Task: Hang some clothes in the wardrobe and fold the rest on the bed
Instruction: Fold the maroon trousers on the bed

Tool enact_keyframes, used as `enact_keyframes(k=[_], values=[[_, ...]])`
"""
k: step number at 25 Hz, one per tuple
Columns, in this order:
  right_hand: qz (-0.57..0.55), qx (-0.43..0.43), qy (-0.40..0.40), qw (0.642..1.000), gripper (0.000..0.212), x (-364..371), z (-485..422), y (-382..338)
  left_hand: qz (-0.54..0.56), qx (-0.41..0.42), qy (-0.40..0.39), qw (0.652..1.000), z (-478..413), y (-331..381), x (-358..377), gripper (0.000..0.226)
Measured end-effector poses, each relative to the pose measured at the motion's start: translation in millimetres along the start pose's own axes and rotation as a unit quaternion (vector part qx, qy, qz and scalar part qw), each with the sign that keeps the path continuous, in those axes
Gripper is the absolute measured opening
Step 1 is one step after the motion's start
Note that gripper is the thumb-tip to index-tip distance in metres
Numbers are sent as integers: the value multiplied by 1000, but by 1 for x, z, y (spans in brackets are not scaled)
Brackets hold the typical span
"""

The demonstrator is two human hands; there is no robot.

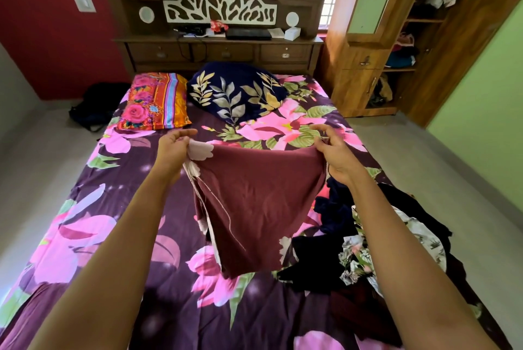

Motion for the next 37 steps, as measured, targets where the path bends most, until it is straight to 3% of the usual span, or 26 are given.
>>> enact_keyframes(k=[1,3,5,7,8,11,13,15,19,22,24,27,30,33,35,37], values=[[18,-16,-56,998,18,8,2,-4,8,5,-26,1000,5,4,6,26],[131,-29,-174,976,37,18,5,-6,-22,27,-118,992,17,12,23,15],[303,-38,-226,925,46,20,4,0,-204,68,-187,959,27,14,40,18],[432,-54,-195,879,37,13,-1,2,-418,132,-124,890,23,12,44,20],[479,-50,-169,860,34,9,-2,3,-459,165,-74,870,20,15,42,18],[617,-27,-127,776,33,3,2,-2,-433,223,26,873,21,26,29,20],[658,-81,-119,739,33,9,3,-13,-430,230,71,870,21,26,18,20],[634,-140,-122,750,31,15,1,-21,-419,229,73,876,18,25,13,17],[541,-89,-145,823,21,9,-1,-9,-388,215,81,892,20,23,4,17],[540,-79,-168,821,15,8,0,-9,-402,213,127,881,26,25,-4,19],[508,-70,-185,838,20,4,-2,-15,-378,214,144,889,29,32,-12,23],[435,-101,-133,885,26,-5,-7,-41,-275,214,133,928,27,40,-27,25],[420,-121,-69,897,13,-10,-17,-46,-219,187,76,955,8,38,-27,7],[370,-40,-58,926,5,-8,-29,-6,-351,142,12,925,-19,16,-6,4],[221,71,-16,973,14,-9,-34,32,-395,86,-27,914,-42,-5,4,5],[103,116,38,987,15,-7,-49,52,-374,64,-37,925,-65,-8,14,13]])
Point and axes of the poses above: each hand's wrist, its own z-axis away from the middle knuckle, its own x-axis out of the palm, y = z × x, the point moved 10 cm from there along -z, towards the middle knuckle, and after that the axes turned 14 degrees about -x, right-handed, at the moved point
